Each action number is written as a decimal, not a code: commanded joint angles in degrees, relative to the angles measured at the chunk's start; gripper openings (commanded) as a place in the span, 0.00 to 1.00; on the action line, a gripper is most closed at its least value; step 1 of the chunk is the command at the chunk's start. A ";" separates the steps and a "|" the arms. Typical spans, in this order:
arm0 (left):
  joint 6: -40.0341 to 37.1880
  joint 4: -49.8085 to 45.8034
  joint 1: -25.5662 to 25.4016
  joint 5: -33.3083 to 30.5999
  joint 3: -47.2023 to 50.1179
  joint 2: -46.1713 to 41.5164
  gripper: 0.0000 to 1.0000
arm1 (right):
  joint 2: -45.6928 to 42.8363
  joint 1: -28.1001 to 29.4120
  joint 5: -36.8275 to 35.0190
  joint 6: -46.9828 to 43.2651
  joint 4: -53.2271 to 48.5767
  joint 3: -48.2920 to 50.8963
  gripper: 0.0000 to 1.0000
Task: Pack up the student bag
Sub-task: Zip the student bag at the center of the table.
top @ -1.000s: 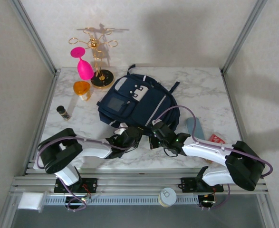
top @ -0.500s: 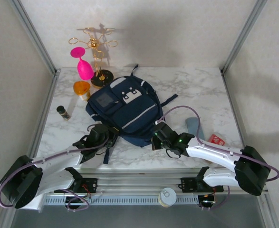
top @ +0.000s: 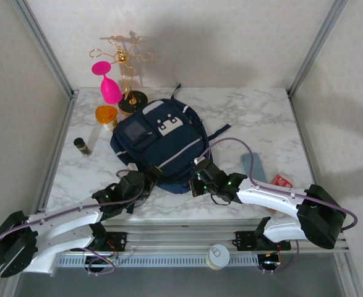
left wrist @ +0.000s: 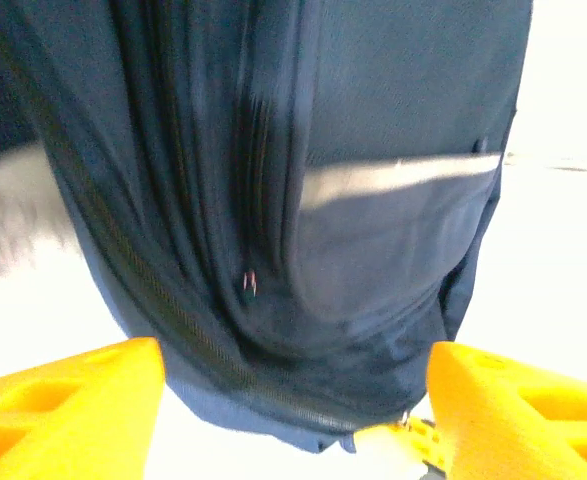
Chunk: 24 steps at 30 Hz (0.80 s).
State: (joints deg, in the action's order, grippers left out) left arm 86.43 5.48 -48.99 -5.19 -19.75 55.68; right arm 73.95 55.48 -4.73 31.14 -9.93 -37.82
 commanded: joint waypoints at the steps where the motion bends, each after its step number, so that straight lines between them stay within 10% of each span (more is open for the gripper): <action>1: 10.12 0.78 -5.90 -5.92 -1.99 3.17 0.75 | 0.49 0.32 -0.84 -0.72 2.31 1.67 0.00; 11: 19.83 5.35 -9.72 -9.06 -13.20 24.49 0.72 | 1.02 0.36 0.19 -3.42 5.53 3.49 0.00; 24: 16.38 2.75 -8.67 -10.81 -16.12 31.37 0.03 | 3.79 0.38 -7.96 -4.32 2.19 1.96 0.00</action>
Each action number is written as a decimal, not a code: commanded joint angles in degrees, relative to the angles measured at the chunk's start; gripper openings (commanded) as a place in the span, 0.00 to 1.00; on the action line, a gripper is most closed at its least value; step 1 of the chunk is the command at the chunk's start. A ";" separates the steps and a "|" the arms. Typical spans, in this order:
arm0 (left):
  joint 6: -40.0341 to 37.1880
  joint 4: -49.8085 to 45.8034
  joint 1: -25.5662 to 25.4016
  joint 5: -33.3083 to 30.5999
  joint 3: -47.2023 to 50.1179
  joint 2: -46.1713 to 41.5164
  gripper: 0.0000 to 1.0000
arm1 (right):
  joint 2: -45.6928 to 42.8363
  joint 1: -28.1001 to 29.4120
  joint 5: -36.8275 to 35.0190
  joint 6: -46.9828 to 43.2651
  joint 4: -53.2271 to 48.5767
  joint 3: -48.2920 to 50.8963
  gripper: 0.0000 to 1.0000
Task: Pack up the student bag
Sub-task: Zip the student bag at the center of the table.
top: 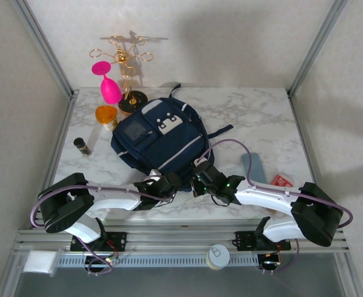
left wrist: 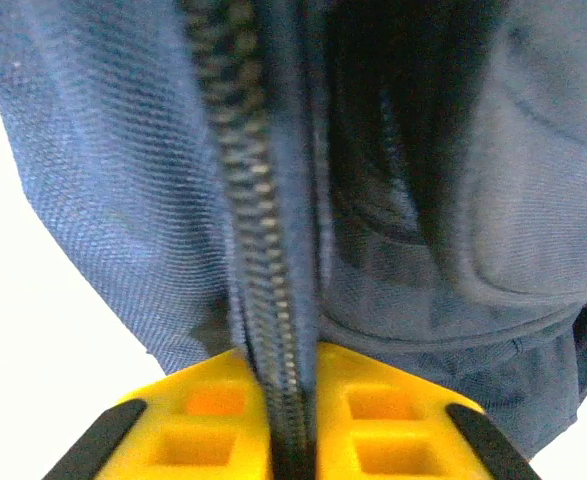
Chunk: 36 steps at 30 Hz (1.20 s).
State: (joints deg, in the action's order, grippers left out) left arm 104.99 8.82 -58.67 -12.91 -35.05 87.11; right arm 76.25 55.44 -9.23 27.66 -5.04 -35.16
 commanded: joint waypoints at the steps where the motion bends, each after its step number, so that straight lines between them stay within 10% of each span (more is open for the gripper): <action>1: -3.29 -0.93 1.02 -2.93 -0.81 -0.37 0.00 | 1.56 0.39 -4.43 -0.70 -3.46 -0.94 0.00; 13: -19.85 -12.30 0.14 -2.69 4.16 -13.11 0.00 | -4.95 0.29 -17.68 12.08 -15.97 3.81 0.00; 22: -35.99 -21.26 17.89 4.11 13.51 -32.66 0.00 | -4.43 0.15 -19.13 18.33 -19.16 0.70 0.00; 36: -53.77 -18.51 36.44 10.45 3.00 -23.80 0.00 | -7.59 2.37 -21.68 21.96 -22.91 1.82 0.00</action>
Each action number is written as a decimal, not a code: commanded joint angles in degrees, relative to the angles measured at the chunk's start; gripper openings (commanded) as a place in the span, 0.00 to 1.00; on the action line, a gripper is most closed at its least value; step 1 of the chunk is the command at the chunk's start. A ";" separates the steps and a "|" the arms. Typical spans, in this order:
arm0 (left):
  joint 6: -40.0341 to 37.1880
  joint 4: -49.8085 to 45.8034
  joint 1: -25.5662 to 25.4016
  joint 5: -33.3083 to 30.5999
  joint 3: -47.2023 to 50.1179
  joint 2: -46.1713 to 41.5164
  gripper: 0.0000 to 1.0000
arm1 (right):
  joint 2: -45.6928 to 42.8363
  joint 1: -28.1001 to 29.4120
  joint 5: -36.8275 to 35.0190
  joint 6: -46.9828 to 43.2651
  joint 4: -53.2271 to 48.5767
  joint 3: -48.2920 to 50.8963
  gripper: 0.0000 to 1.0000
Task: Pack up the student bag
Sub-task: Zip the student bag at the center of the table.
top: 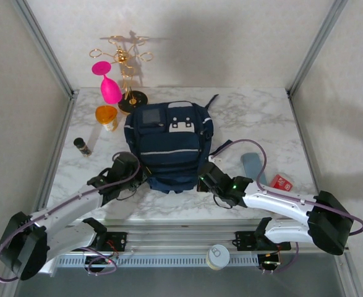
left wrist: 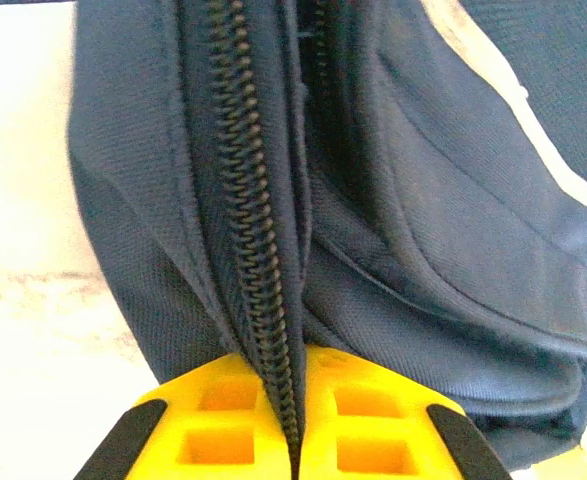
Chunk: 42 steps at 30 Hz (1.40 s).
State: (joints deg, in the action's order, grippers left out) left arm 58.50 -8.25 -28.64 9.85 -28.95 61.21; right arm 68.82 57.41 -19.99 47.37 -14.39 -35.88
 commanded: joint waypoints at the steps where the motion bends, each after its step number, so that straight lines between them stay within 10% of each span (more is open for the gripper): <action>1: -8.62 0.01 7.17 -10.69 -4.80 3.74 0.00 | 0.73 2.18 -9.89 1.54 -11.74 1.99 0.00; 5: -12.22 0.64 8.94 -10.36 -11.86 11.61 0.00 | 5.76 7.16 -6.55 1.04 -6.16 -2.50 0.00; 11: -12.39 1.56 8.55 -8.36 -8.14 5.02 0.60 | 8.71 7.17 -2.22 -0.41 1.18 -3.56 0.00; 24: 21.32 6.22 -16.50 -16.90 -0.33 -0.99 0.77 | 11.41 7.16 0.92 -4.02 5.44 -3.72 0.00; 36: 36.86 14.27 -22.24 -22.85 -4.40 19.49 0.73 | 12.28 7.13 -0.03 -5.33 5.78 -4.02 0.00; 42: 34.32 10.51 -20.45 -25.97 -5.97 21.20 0.43 | 13.53 6.77 -1.07 -6.05 2.43 -6.03 0.00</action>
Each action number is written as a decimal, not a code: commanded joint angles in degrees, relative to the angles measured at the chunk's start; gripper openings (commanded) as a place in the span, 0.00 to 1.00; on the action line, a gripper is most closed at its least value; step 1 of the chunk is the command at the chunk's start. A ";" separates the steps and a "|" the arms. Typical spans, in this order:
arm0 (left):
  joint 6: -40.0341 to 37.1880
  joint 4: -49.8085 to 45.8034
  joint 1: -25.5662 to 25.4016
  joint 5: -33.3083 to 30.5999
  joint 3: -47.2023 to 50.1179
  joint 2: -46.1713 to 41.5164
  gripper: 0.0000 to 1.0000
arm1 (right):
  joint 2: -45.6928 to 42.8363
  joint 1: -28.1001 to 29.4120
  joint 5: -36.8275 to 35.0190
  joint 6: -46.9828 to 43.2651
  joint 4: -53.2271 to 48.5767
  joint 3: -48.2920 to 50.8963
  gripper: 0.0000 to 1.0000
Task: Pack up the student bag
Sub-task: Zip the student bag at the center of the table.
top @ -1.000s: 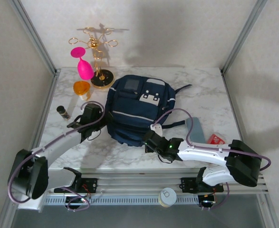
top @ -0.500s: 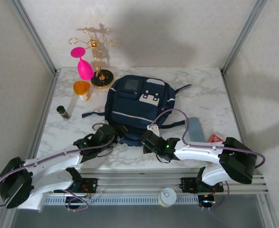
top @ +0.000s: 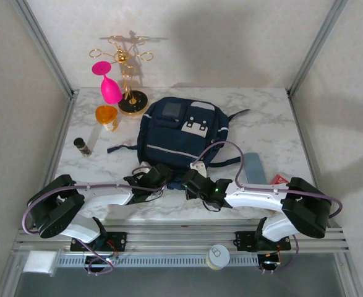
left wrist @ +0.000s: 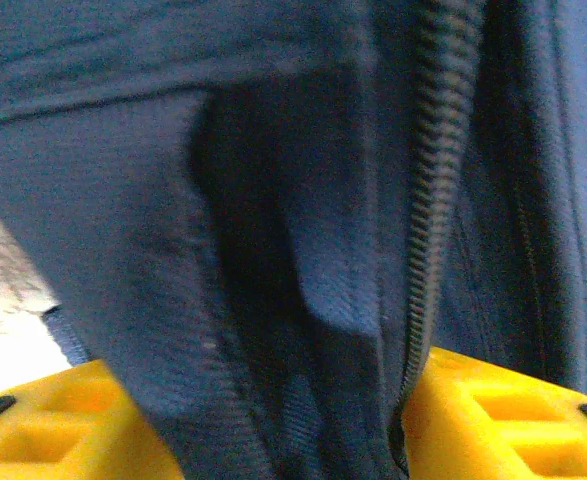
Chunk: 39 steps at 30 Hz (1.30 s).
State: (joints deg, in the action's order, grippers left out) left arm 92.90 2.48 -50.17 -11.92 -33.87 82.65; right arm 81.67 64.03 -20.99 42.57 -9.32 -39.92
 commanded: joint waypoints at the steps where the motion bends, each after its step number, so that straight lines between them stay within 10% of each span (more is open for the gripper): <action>1: -1.41 -0.98 2.10 -4.25 -0.81 -1.07 0.31 | 0.94 -0.01 -1.08 -1.14 -3.94 -2.25 0.00; 6: -11.51 -4.12 9.53 -1.35 2.13 -7.52 0.00 | 0.24 -3.58 -2.93 -0.37 -9.54 -1.97 0.00; 16: -34.20 -12.40 33.52 11.73 5.67 -19.94 0.00 | -1.77 -15.06 -7.63 -3.00 -13.44 -1.80 0.00; 32: -39.85 -14.01 38.70 14.34 3.63 -19.55 0.00 | 1.30 -33.39 -0.25 -8.55 -1.58 -1.63 0.00; 37: -40.79 -12.88 38.75 16.91 2.90 -19.55 0.00 | -1.08 -29.16 4.63 -13.06 -0.50 -2.89 0.00; 39: -41.80 -12.75 38.47 18.79 2.18 -19.63 0.18 | -2.38 -26.35 5.82 -13.83 -0.61 -2.64 0.00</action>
State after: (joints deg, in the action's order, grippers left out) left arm 54.04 -7.97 -14.74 15.81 -29.54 63.48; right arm 82.37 37.30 -6.39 30.79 -5.61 -42.61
